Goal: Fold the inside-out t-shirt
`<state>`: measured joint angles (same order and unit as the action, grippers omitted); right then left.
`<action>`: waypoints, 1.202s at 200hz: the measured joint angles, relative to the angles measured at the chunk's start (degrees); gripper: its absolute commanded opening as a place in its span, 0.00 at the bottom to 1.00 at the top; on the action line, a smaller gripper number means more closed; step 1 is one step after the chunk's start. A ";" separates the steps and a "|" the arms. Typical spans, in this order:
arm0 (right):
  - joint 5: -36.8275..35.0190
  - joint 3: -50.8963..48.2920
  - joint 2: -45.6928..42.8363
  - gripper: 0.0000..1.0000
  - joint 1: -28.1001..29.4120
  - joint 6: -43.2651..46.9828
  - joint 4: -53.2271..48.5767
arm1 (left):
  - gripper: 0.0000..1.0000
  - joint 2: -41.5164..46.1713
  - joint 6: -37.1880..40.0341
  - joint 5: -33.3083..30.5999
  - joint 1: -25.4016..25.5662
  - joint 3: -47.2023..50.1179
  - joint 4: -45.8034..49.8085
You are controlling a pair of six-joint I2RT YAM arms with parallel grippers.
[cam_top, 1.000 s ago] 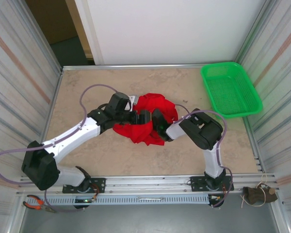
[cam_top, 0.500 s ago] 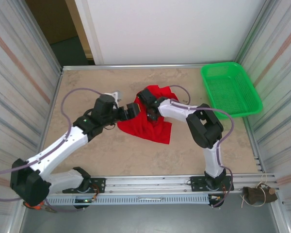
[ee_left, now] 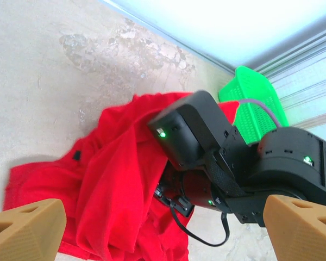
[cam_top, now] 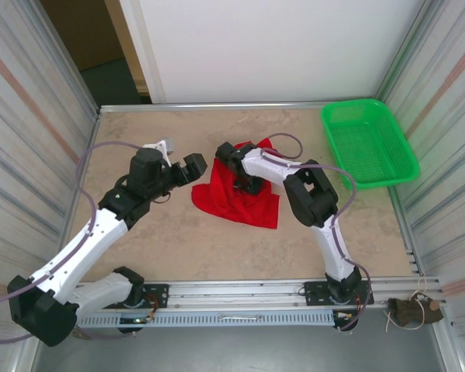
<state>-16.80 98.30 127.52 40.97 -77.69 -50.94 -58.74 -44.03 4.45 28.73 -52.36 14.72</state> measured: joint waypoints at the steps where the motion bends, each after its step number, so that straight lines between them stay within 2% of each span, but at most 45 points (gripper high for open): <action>1: 0.17 -0.26 -0.17 0.00 -0.09 0.20 0.24 | 0.94 0.04 0.00 0.00 -0.07 0.00 -0.02; 27: 1.46 -3.30 -2.36 0.00 -0.39 4.02 3.63 | 0.95 1.20 0.00 1.70 -2.58 0.00 0.00; 66: 3.19 -7.56 -7.78 0.00 -0.35 18.78 6.91 | 0.95 0.90 0.04 5.84 -6.67 -0.17 1.14; 100: 4.87 -5.81 -17.38 0.00 -0.52 30.80 4.68 | 0.95 -2.12 0.52 10.34 -6.43 -1.20 1.53; 140: 6.25 -0.79 -25.97 0.00 -0.87 38.07 1.95 | 0.97 -5.97 0.68 12.11 -1.03 -1.53 -2.69; 184: 7.23 0.72 -27.28 0.00 -0.85 41.86 -1.46 | 0.99 -13.40 1.60 12.20 5.16 -5.40 -8.92; 207: 7.93 0.70 -27.28 0.00 -1.18 42.60 -2.75 | 0.99 -12.85 2.01 9.53 9.18 -3.96 -12.98; 240: 8.09 0.63 -27.28 0.00 -1.73 43.50 -3.32 | 0.99 -6.71 3.89 2.45 16.28 1.86 -16.46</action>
<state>-8.71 98.94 100.25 39.24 -34.20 -54.26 -65.45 -40.14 6.90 45.01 -50.50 -1.74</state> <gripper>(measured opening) 0.055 0.986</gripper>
